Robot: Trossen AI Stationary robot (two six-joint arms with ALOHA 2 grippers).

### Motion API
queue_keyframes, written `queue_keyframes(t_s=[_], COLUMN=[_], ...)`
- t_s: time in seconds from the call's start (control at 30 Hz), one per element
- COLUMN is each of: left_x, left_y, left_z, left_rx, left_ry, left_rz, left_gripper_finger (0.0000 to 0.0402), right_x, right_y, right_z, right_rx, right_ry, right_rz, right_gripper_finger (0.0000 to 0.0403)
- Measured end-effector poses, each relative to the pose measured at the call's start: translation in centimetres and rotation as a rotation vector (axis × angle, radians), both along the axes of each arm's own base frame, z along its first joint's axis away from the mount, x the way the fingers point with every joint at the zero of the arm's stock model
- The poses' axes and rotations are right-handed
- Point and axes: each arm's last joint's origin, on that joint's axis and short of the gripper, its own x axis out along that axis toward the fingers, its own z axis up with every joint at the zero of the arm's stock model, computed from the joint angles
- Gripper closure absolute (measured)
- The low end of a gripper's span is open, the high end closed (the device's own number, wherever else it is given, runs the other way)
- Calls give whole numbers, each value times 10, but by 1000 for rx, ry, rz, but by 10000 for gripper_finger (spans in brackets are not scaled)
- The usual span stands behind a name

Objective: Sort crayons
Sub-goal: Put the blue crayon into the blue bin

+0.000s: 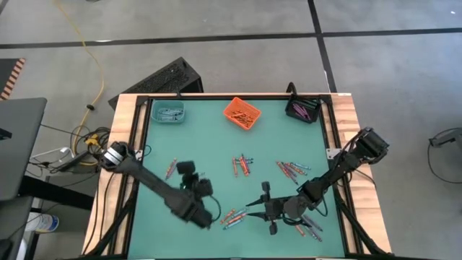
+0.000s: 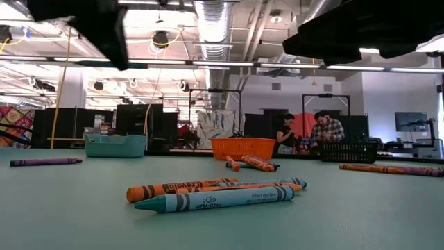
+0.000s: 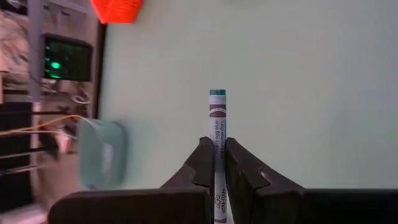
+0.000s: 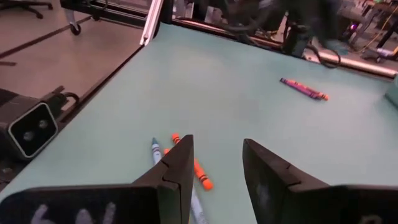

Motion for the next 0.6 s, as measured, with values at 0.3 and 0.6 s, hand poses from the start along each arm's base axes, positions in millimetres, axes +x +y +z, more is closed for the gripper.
queue_keyframes(t_s=[0.3, 0.6], left_x=[19, 14], left_y=[81, 170], left_z=[32, 61], left_rx=[25, -31], left_ry=[86, 186], left_rz=[-12, 38], left_gripper_finger=[398, 398], right_x=[-10, -23], right_y=[12, 25], right_z=[-3, -7], right_rx=[75, 145], right_ry=[37, 76], right_rz=[18, 1], right_gripper_finger=[270, 270])
